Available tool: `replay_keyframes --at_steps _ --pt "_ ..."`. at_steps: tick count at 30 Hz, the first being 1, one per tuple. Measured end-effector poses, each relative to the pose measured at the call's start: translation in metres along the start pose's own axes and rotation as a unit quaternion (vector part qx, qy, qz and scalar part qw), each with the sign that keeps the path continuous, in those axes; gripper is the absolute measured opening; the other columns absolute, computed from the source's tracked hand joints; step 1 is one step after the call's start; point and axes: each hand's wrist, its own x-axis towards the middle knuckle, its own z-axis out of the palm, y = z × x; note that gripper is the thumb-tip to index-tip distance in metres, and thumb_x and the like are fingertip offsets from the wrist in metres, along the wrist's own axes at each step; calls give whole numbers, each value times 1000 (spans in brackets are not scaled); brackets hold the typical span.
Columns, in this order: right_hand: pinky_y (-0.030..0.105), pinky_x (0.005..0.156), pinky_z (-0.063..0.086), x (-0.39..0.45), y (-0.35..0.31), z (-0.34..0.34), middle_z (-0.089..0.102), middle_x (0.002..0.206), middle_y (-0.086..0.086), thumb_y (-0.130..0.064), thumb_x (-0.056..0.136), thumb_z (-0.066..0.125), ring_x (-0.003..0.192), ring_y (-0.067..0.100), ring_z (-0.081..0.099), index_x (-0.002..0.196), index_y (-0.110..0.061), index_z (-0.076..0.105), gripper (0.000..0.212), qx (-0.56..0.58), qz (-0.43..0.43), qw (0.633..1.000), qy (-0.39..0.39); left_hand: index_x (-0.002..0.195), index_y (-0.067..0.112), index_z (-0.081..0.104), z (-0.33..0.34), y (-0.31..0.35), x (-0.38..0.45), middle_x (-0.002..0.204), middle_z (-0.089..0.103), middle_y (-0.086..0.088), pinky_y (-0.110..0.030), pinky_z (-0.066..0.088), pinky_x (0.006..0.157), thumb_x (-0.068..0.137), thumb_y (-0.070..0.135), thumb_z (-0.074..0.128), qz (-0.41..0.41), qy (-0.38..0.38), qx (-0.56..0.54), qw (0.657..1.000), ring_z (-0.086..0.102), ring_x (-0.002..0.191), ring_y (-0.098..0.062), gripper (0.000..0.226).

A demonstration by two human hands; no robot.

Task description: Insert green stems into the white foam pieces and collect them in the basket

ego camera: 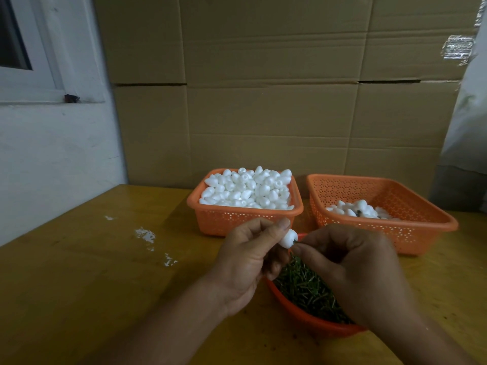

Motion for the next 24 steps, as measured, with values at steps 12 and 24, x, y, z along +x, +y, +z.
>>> replay_keyframes --at_steps 12,24 --pt "12 43 41 -3 5 6 69 63 -15 -25 82 76 50 4 61 78 -36 76 12 36 19 999 -15 85 13 76 -2 0 1 63 59 -3 -19 37 49 74 41 76 30 -18 -18 999 49 53 -9 30" --pt "35 52 52 -3 0 10 71 67 -11 -31 83 72 54 10 65 83 -38 73 7 76 29 997 -7 86 23 76 -2 -6 1 65 61 5 -18 43 54 83 38 73 145 2 98 985 52 59 -6 17"
